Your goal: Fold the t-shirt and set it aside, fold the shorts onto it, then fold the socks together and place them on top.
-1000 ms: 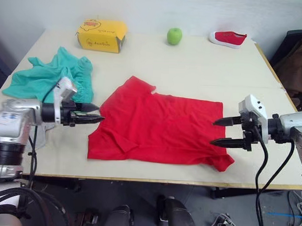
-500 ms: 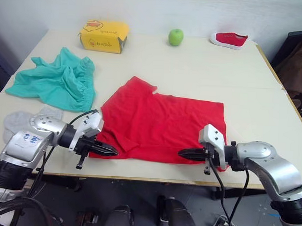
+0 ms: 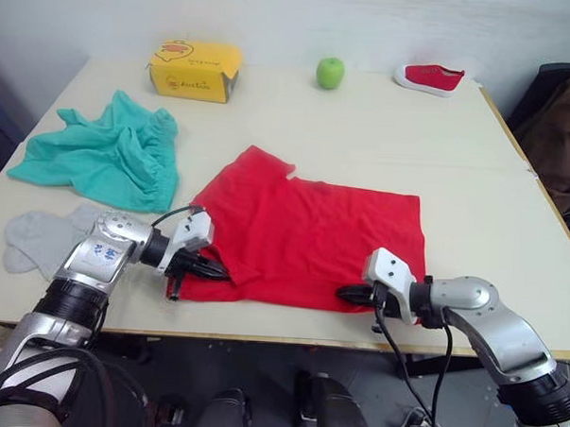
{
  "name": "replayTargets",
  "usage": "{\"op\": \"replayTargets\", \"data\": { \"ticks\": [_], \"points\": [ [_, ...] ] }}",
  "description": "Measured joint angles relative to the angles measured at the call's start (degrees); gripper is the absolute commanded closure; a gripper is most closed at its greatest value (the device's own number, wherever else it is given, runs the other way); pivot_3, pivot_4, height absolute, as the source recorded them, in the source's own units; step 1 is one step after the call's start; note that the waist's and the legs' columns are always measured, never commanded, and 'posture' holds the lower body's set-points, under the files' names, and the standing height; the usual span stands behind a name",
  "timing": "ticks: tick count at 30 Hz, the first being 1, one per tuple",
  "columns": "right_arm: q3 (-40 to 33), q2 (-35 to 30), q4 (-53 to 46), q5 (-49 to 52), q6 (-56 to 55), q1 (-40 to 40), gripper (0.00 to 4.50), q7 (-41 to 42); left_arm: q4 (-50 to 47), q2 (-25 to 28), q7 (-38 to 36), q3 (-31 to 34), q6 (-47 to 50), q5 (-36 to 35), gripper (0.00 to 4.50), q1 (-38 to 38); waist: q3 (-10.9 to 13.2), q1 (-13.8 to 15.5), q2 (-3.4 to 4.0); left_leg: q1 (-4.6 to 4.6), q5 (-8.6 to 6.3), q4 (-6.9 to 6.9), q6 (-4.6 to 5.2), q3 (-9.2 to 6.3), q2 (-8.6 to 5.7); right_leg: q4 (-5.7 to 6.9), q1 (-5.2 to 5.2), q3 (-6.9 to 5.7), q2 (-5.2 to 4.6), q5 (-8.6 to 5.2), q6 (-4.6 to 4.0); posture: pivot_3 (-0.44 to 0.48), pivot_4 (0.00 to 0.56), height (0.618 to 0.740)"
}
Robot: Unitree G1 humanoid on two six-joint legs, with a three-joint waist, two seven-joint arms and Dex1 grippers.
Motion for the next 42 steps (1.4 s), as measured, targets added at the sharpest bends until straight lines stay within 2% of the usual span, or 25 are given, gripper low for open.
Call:
{"op": "replayTargets", "data": {
  "ticks": [4, 8, 11, 15, 20, 26, 31, 33, 37, 42],
  "points": [
    [-0.3, 0.0, -0.3, 0.0, 0.0, 0.5, 4.49, -0.3, 7.6, -5.3, 6.5, 3.3, 0.6, 0.4, 4.5, -5.5, 0.0, 0.1, -0.06, -0.01, -0.01, 0.06, 0.01, -0.01, 0.0, 0.02, 0.02, 0.0, -0.01, 0.01, 0.02, 0.0, 0.15, 0.74],
    [-0.4, 0.2, -1.0, 0.1, -0.1, 1.1, 4.49, -0.6, 7.3, -5.9, 7.6, 7.5, 5.4, -2.6, 4.5, -7.0, 0.0, -0.2, -0.06, -0.03, 0.1, 0.04, -0.23, 0.0, 0.03, 0.1, -0.01, -0.01, 0.0, 0.01, 0.03, 0.0, 0.15, 0.74],
    [-1.2, 0.6, -1.4, 0.7, -0.1, 2.2, 4.49, -1.0, 0.6, -3.3, 5.2, 8.9, 10.2, -5.6, 4.5, -4.4, 0.0, -0.2, -0.06, -0.05, 0.09, 0.02, -0.26, 0.0, 0.06, 0.13, -0.02, 0.0, 0.01, 0.01, 0.03, 0.0, 0.15, 0.74],
    [-5.0, 0.3, -3.5, 3.7, 2.0, 5.8, 4.49, -1.5, -13.5, 2.8, 0.4, 9.5, 15.6, -10.0, 4.5, 4.4, 0.0, -0.2, 0.04, -0.05, 0.07, -0.03, -0.27, -0.02, 0.07, 0.06, -0.02, 0.01, -0.05, -0.01, 0.01, 0.0, 0.15, 0.74],
    [-12.8, -2.7, -7.4, 7.9, 6.2, 9.5, 4.49, -1.8, -21.7, 4.1, 2.5, 7.3, 16.7, -9.2, 4.5, 10.6, 0.1, 0.9, 0.09, -0.03, -0.06, -0.01, -0.01, -0.03, 0.01, -0.12, 0.01, 0.03, -0.13, 0.0, 0.02, 0.0, 0.15, 0.74],
    [-21.2, -8.9, -4.4, 8.4, 4.7, 16.5, 4.49, 0.8, -17.5, 4.0, 6.6, 4.6, 7.8, -2.8, 4.5, 12.7, 0.0, 1.3, 0.09, 0.01, -0.09, -0.06, 0.08, -0.02, 0.01, -0.13, 0.04, 0.01, -0.08, -0.01, 0.02, 0.0, 0.15, 0.74],
    [-21.1, -10.2, 1.9, 6.4, 0.8, 17.8, 4.49, 2.7, -14.2, 4.4, 6.8, 4.5, 2.0, -1.6, 4.5, 12.7, 0.0, 1.1, 0.17, 0.36, -0.13, -0.17, 0.16, -0.02, 0.02, -0.18, 0.64, 0.01, -0.07, -0.04, 0.02, 0.0, 0.15, 0.74],
    [-20.8, -11.5, 4.8, 4.8, -3.5, 18.3, 4.49, 4.0, -11.7, 4.4, 7.1, 4.7, 0.0, -1.4, 4.5, 12.2, 0.0, 1.2, 0.16, 0.91, -0.14, -0.32, 0.18, -0.03, 0.02, -0.26, 0.95, 0.02, -0.06, -0.08, 0.05, 0.0, 0.15, 0.74],
    [-20.8, -12.7, 10.3, 2.0, -11.4, 17.5, 4.49, 5.2, -6.7, 4.9, 7.6, 5.2, -3.8, -1.2, 4.5, 10.6, 0.0, 1.2, 0.13, 1.0, -0.15, -0.41, 0.19, -0.01, 0.02, -0.36, 1.21, 0.02, -0.06, -0.09, 0.08, 0.0, 0.15, 0.74],
    [-22.1, -15.3, 18.2, 1.2, -16.8, 15.2, 4.49, 9.2, -5.0, 7.5, 7.6, 7.5, -4.4, -1.0, 4.5, 10.9, 0.0, 1.2, 0.17, 1.01, -0.09, -0.56, 0.09, -0.01, 0.02, -0.31, 0.93, 0.02, -0.06, -0.12, 0.05, 0.0, 0.15, 0.74]
  ]
}}
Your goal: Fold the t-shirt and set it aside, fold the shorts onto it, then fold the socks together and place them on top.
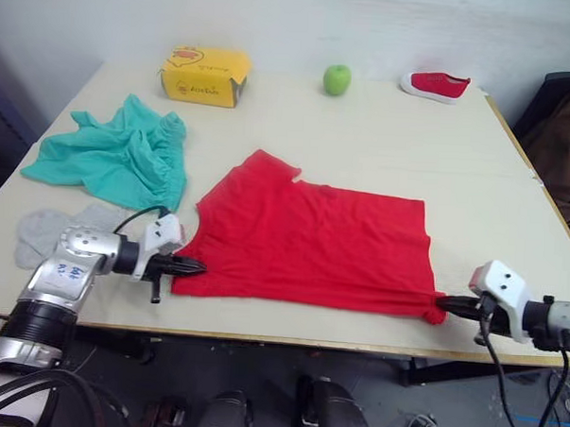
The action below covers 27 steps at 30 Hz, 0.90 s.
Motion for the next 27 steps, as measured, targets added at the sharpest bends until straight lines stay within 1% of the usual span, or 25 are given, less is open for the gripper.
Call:
{"op": "replayTargets", "data": {
  "ticks": [3, 6, 8, 10, 12, 16, 19, 24, 27],
  "points": [
    [-1.7, -0.6, -0.5, 3.4, 1.9, -0.4, 4.49, 3.7, -2.6, 0.0, -0.7, 1.3, 3.1, -1.4, 4.5, 1.5, 0.1, -0.1, 0.13, -0.07, 0.03, -0.06, -0.13, 0.0, 0.02, 0.03, -0.12, 0.0, 0.0, -0.03, -0.04, 0.0, 0.15, 0.74],
    [-4.2, -1.2, -6.3, 9.4, 8.1, -0.9, 4.49, 6.1, -6.9, -0.4, -1.5, 1.3, 7.9, -3.9, 4.5, 2.2, 0.1, -0.1, 0.18, -0.11, 0.0, -0.06, -0.11, -0.04, 0.05, 0.02, -0.16, -0.01, 0.0, -0.03, -0.04, 0.0, 0.15, 0.74],
    [-5.0, -1.2, -11.3, 12.9, 12.5, -0.9, 4.49, 5.7, -9.5, -0.8, -1.5, 1.7, 10.1, -5.4, 4.5, 2.1, 0.1, 0.0, 0.18, -0.12, 0.0, -0.06, -0.11, -0.06, 0.05, 0.0, -0.16, -0.02, 0.0, -0.03, -0.04, 0.0, 0.15, 0.74],
    [-4.9, -0.8, -15.2, 14.2, 15.6, -0.4, 4.49, 4.3, -11.5, -0.9, -1.4, 1.9, 11.8, -6.2, 4.5, 2.1, 0.1, 0.0, 0.18, -0.13, -0.02, -0.07, -0.13, -0.08, 0.05, -0.04, -0.16, -0.02, 0.0, -0.04, -0.05, 0.0, 0.15, 0.74],
    [-3.8, -0.5, -16.3, 13.8, 16.6, 0.6, 4.49, 2.9, -12.4, -0.8, -1.4, 2.0, 12.7, -6.4, 4.5, 2.3, 0.1, 0.0, 0.18, -0.15, -0.03, -0.08, -0.12, -0.08, 0.05, -0.08, -0.16, -0.02, 0.0, -0.04, -0.05, 0.0, 0.15, 0.74],
    [0.1, -0.2, -14.8, 9.4, 16.4, 3.1, 4.49, -0.1, -13.9, -0.3, -1.9, 1.0, 12.6, -5.7, 4.5, 5.2, 0.1, 0.0, 0.19, -0.19, -0.04, -0.08, -0.12, -0.06, 0.05, -0.17, -0.19, -0.02, -0.01, -0.04, -0.04, 0.0, 0.15, 0.74],
    [1.1, -0.7, -12.3, 6.2, 12.9, 4.6, 4.49, -0.1, -13.5, 0.5, -1.9, 0.0, 8.8, -3.3, 4.5, 6.8, 0.1, 0.0, 0.19, -0.14, -0.08, -0.09, -0.07, -0.06, 0.05, -0.2, -0.13, -0.02, -0.01, -0.05, -0.04, 0.0, 0.15, 0.74],
    [0.3, -3.4, -8.6, 5.0, 9.0, 5.3, 4.49, 2.3, -7.7, 1.0, -1.8, 0.1, 1.8, -1.5, 4.5, 5.6, 0.1, 0.2, 0.23, -0.05, -0.09, -0.09, 0.03, -0.05, 0.04, -0.21, -0.03, -0.02, -0.02, -0.04, -0.03, 0.0, 0.15, 0.74],
    [-1.6, -5.5, -5.0, 3.8, 7.6, 5.7, 4.49, 3.7, -4.3, 1.8, -1.8, 1.2, -0.7, -1.4, 4.5, 5.2, 0.1, 0.2, 0.31, -0.05, -0.09, -0.09, 0.04, -0.05, 0.04, -0.2, -0.03, -0.02, -0.02, -0.05, -0.03, 0.0, 0.15, 0.74]
  ]
}}
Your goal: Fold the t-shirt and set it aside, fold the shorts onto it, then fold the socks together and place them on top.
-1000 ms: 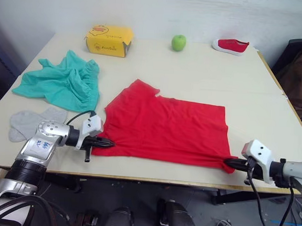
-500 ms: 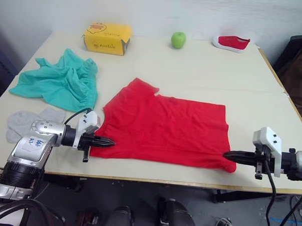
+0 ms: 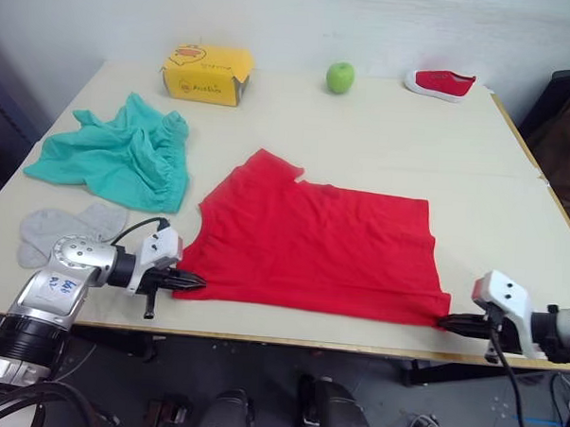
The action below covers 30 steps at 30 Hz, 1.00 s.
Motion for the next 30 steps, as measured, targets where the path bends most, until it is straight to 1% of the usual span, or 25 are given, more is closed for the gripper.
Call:
{"op": "replayTargets", "data": {
  "ticks": [3, 6, 7, 8, 11, 15, 18, 19, 21, 25, 27, 28, 30],
  "points": [
    [-2.3, -0.4, 0.9, 0.4, -2.5, -0.1, 4.49, 2.6, -1.3, 1.3, -0.4, 1.1, 2.4, -0.6, 4.5, 0.8, 0.0, -0.3, 0.08, -0.01, 0.0, -0.05, -0.01, 0.02, 0.01, 0.07, -0.05, 0.0, 0.02, -0.01, -0.01, 0.0, 0.15, 0.74],
    [-5.0, -0.4, -1.7, 2.0, -3.9, -0.1, 4.49, 4.5, -5.1, 2.8, -0.4, 2.8, 6.7, -1.8, 4.5, 3.2, 0.1, -1.0, 0.1, -0.02, 0.01, -0.12, -0.08, 0.02, 0.06, 0.09, -0.1, 0.0, 0.07, -0.03, -0.02, 0.0, 0.15, 0.74],
    [-5.5, -0.4, -3.3, 2.6, -3.9, 0.0, 4.5, 4.9, -6.4, 3.4, -0.5, 3.3, 7.5, -2.4, 4.32, 4.1, 0.1, -1.1, 0.07, -0.03, 0.0, -0.12, -0.12, 0.01, 0.08, 0.09, -0.11, -0.01, 0.09, -0.04, -0.02, 0.0, 0.15, 0.74],
    [-6.3, -0.3, -5.0, 3.4, -3.8, 0.2, 4.33, 5.3, -7.9, 3.6, -0.5, 4.3, 8.3, -2.9, 4.11, 5.1, 0.1, -1.2, 0.06, -0.06, 0.01, -0.12, -0.14, 0.0, 0.09, 0.08, -0.13, -0.02, 0.09, -0.04, -0.02, 0.0, 0.15, 0.74],
    [-7.0, -0.3, -9.4, 4.9, -3.1, 1.6, 3.61, 6.6, -12.6, 4.8, -0.7, 7.7, 9.2, -5.0, 3.3, 7.5, 0.2, -1.2, -0.02, -0.09, -0.01, -0.11, -0.17, -0.03, 0.09, 0.01, -0.14, -0.03, 0.08, -0.04, -0.02, 0.0, 0.15, 0.74],
    [-6.5, -0.3, -10.8, 3.9, -4.9, 2.6, 2.16, 7.2, -18.2, 6.3, -0.3, 10.8, 9.5, -6.1, 2.0, 11.1, 0.2, -1.1, 0.01, -0.12, -0.04, -0.11, -0.12, -0.02, 0.08, -0.13, -0.13, -0.02, 0.03, -0.03, 0.0, 0.0, 0.15, 0.74],
    [-4.5, -0.2, -9.7, 0.7, -8.4, 2.2, 1.08, 6.6, -20.7, 6.4, 0.5, 11.0, 7.6, -5.2, 1.03, 13.9, 0.2, -0.8, 0.02, -0.13, -0.08, -0.14, -0.09, -0.02, 0.08, -0.19, -0.14, -0.03, 0.04, -0.04, -0.01, 0.0, 0.15, 0.74],
    [-3.6, -0.1, -9.1, -0.6, -9.7, 1.9, 0.81, 6.4, -21.0, 6.4, 0.9, 10.9, 6.4, -4.3, 0.69, 14.7, 0.2, -0.7, 0.02, -0.12, -0.09, -0.16, -0.09, -0.02, 0.08, -0.19, -0.15, -0.03, 0.04, -0.05, -0.02, 0.0, 0.15, 0.74],
    [-1.3, 1.1, -7.2, -2.9, -11.5, 0.5, 0.8, 5.2, -21.0, 6.4, 2.1, 10.4, 4.5, -2.4, 0.09, 15.4, 0.2, -0.6, 0.04, -0.13, -0.08, -0.17, -0.09, -0.01, 0.08, -0.21, -0.16, -0.03, 0.05, -0.05, -0.02, 0.0, 0.15, 0.74],
    [2.4, 1.8, -4.8, -5.4, -13.0, -2.4, 0.8, 4.1, -20.7, 6.2, 4.6, 9.3, 2.7, 0.4, 0.09, 15.5, 0.2, -0.5, 0.06, -0.13, -0.08, -0.17, -0.07, 0.0, 0.08, -0.2, -0.16, -0.03, 0.05, -0.04, -0.02, 0.0, 0.15, 0.74],
    [4.5, 2.1, -4.6, -7.2, -13.6, -3.3, 0.8, 3.4, -19.6, 6.2, 5.3, 7.8, -1.8, 3.6, 0.09, 16.1, 0.2, -0.5, 0.06, -0.12, -0.08, -0.21, -0.07, 0.01, 0.08, -0.2, -0.18, -0.03, 0.05, -0.05, -0.03, 0.0, 0.15, 0.74],
    [5.4, 2.5, -4.5, -8.0, -13.6, -3.9, 0.8, 2.9, -18.7, 6.2, 5.5, 7.5, -3.6, 4.0, 0.09, 16.1, 0.2, -0.5, 0.06, -0.12, -0.08, -0.21, -0.07, 0.01, 0.08, -0.21, -0.18, -0.04, 0.06, -0.05, -0.04, 0.0, 0.15, 0.74],
    [6.9, 3.3, -4.2, -9.1, -13.4, -5.4, 1.18, 1.8, -17.5, 6.2, 5.5, 7.0, -6.3, 4.5, 0.05, 15.5, 0.2, -0.4, 0.08, -0.09, -0.09, -0.2, -0.06, 0.02, 0.08, -0.21, -0.15, -0.03, 0.05, -0.05, -0.04, 0.0, 0.15, 0.74]
  ]
}}
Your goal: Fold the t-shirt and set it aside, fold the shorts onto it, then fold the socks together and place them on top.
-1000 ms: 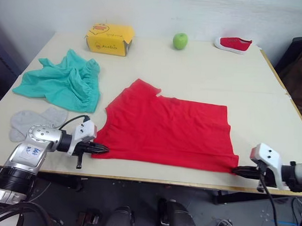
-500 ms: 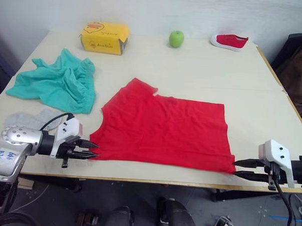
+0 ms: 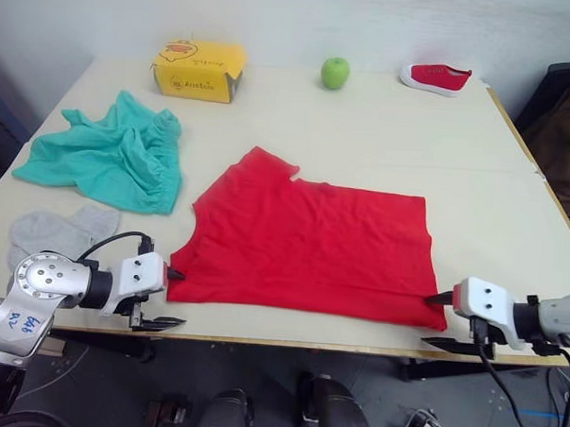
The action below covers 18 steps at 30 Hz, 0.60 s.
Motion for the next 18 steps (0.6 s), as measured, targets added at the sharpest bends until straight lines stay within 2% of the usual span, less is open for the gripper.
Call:
{"op": "replayTargets", "data": {
  "ticks": [1, 5, 10, 16, 17, 18],
  "points": [
    [0.3, 0.2, 0.0, -0.2, 0.2, -0.4, 1.41, -0.2, 0.7, 0.0, 0.0, -0.3, -0.7, 0.1, 0.05, -0.5, 0.0, 0.0, 0.0, 0.03, 0.01, 0.0, 0.01, 0.0, 0.0, 0.0, 0.04, 0.0, 0.0, 0.0, -0.01, 0.0, 0.15, 0.74],
    [0.4, 0.5, 0.0, 0.0, 1.1, -0.4, 2.68, 0.1, 3.3, -1.2, 0.0, -1.5, -2.7, 0.5, 0.93, -2.1, 0.0, 0.3, 0.07, 0.11, 0.06, 0.02, 0.08, 0.02, 0.0, 0.01, 0.14, 0.0, 0.0, 0.02, -0.03, 0.0, 0.15, 0.74],
    [0.4, 0.5, 0.4, -0.2, 0.8, -0.5, 4.49, 0.1, 5.2, -2.5, 0.0, -2.7, -3.5, 0.7, 2.49, -3.6, -0.1, 0.5, 0.21, 0.1, 0.13, 0.08, 0.1, 0.06, 0.0, 0.01, 0.18, 0.01, -0.02, 0.02, -0.02, 0.0, 0.15, 0.74],
    [0.4, 0.5, 2.8, -0.3, -2.8, -0.6, 4.5, 0.5, 6.9, -4.0, 0.8, -2.9, -2.8, 0.8, 4.27, -5.5, -0.2, 0.5, 0.28, 0.08, 0.14, 0.08, 0.09, 0.06, -0.01, 0.01, 0.18, 0.0, -0.02, 0.04, 0.02, 0.0, 0.15, 0.74],
    [0.4, 0.5, 3.1, -0.2, -3.1, -0.7, 4.5, 0.6, 7.1, -4.1, 0.9, -2.9, -2.6, 0.8, 4.49, -5.7, -0.2, 0.5, 0.28, 0.08, 0.14, 0.08, 0.09, 0.06, 0.0, 0.01, 0.18, 0.0, -0.02, 0.05, 0.02, 0.0, 0.15, 0.74],
    [0.3, 0.5, 3.4, -0.2, -3.6, -0.7, 4.5, 0.8, 7.2, -4.1, 0.8, -2.9, -2.4, 0.7, 4.49, -5.7, -0.2, 0.5, 0.28, 0.09, 0.14, 0.07, 0.09, 0.06, 0.0, 0.01, 0.18, 0.01, -0.03, 0.05, 0.03, 0.0, 0.15, 0.74]
  ]
}}
